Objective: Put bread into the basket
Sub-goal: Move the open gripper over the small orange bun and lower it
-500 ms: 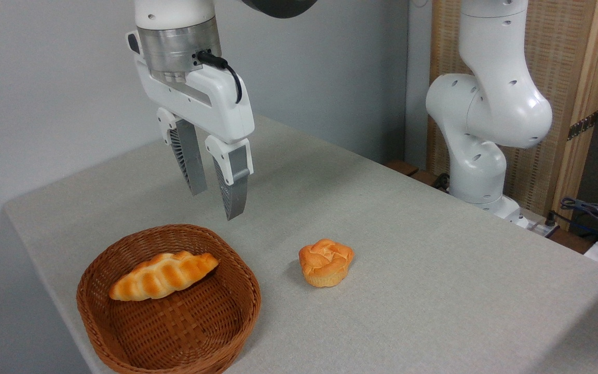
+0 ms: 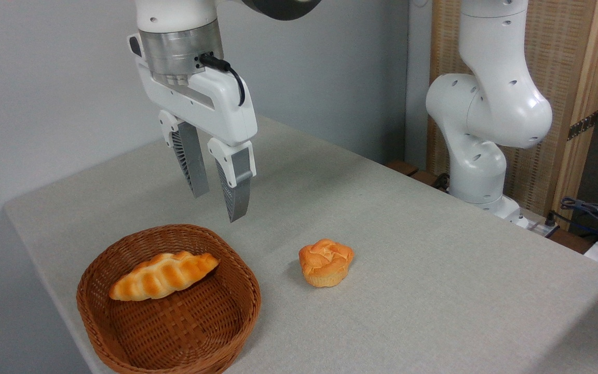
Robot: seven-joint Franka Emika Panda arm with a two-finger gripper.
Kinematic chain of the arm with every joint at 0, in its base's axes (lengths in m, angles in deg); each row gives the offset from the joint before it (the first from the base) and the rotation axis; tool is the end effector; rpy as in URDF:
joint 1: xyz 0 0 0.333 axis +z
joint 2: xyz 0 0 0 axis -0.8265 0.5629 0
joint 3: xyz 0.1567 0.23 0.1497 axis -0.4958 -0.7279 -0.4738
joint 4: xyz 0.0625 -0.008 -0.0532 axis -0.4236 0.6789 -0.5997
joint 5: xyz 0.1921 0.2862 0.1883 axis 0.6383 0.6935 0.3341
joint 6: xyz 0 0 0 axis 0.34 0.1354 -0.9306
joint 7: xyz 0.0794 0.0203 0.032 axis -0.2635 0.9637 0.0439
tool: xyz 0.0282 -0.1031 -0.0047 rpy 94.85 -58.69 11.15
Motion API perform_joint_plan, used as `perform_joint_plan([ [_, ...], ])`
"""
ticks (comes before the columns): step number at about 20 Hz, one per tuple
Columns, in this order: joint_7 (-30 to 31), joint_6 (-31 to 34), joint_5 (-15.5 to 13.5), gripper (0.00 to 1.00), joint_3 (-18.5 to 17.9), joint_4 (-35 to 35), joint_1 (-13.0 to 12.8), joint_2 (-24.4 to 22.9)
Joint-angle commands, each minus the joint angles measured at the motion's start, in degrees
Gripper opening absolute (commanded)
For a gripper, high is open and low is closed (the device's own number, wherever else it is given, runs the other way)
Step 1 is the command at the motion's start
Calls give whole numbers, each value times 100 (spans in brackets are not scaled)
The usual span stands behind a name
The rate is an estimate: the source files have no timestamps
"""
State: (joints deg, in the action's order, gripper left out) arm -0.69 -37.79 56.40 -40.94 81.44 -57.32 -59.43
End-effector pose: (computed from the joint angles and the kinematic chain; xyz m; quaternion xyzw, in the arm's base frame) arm 0.5743 -0.0408 0.5872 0.9351 -0.3530 0.0206 0.0234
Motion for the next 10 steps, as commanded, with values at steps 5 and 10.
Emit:
perform_joint_plan([
  [5,-26,-836,-40,100,-23,1517,-18,-973],
  [10,-893,-1305,-32,100,-40,2979,-35,-1968],
])
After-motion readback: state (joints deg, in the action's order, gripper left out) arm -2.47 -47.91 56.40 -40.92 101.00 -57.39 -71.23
